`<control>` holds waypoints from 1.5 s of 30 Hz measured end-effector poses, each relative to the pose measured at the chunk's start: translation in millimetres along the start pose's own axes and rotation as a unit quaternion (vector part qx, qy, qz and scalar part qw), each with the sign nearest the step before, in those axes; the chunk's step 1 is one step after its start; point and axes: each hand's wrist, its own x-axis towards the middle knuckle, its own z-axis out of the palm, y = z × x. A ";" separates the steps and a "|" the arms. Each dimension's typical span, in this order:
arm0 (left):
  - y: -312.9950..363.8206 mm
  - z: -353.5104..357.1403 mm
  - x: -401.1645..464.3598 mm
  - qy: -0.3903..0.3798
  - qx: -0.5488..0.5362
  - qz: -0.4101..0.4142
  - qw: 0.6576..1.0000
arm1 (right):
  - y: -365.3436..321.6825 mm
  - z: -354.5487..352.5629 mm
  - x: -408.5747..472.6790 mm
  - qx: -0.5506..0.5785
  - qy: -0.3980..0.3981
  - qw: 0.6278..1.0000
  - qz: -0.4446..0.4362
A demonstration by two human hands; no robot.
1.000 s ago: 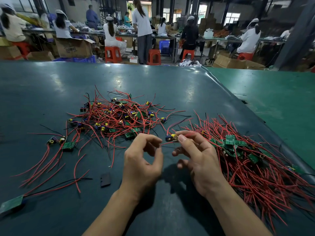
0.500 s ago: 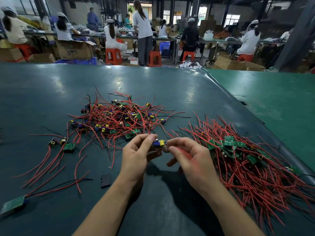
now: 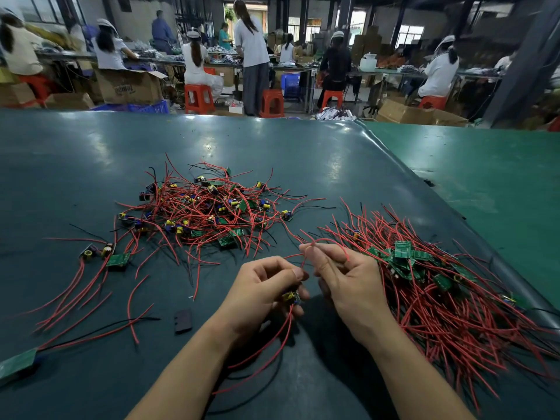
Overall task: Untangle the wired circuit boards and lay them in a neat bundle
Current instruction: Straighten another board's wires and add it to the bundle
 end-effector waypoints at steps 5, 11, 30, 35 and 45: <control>1.6 -1.5 -2.2 -0.039 0.046 -0.004 0.998 | -6.1 -3.8 0.9 0.033 -0.007 0.999 0.016; 0.0 1.4 -4.9 -0.066 0.069 0.018 0.995 | -5.8 -2.6 1.7 0.104 0.015 0.989 0.102; -0.2 -3.4 -2.7 -0.084 0.074 0.016 0.994 | -19.3 -14.9 12.2 0.354 0.083 0.914 0.180; -1.5 -4.2 0.3 -0.070 0.053 0.012 0.996 | -19.1 -14.8 11.5 0.385 0.078 0.900 0.190; -4.8 -7.7 2.7 -0.057 0.037 0.009 0.998 | -10.9 -17.5 12.8 0.307 0.077 0.939 0.132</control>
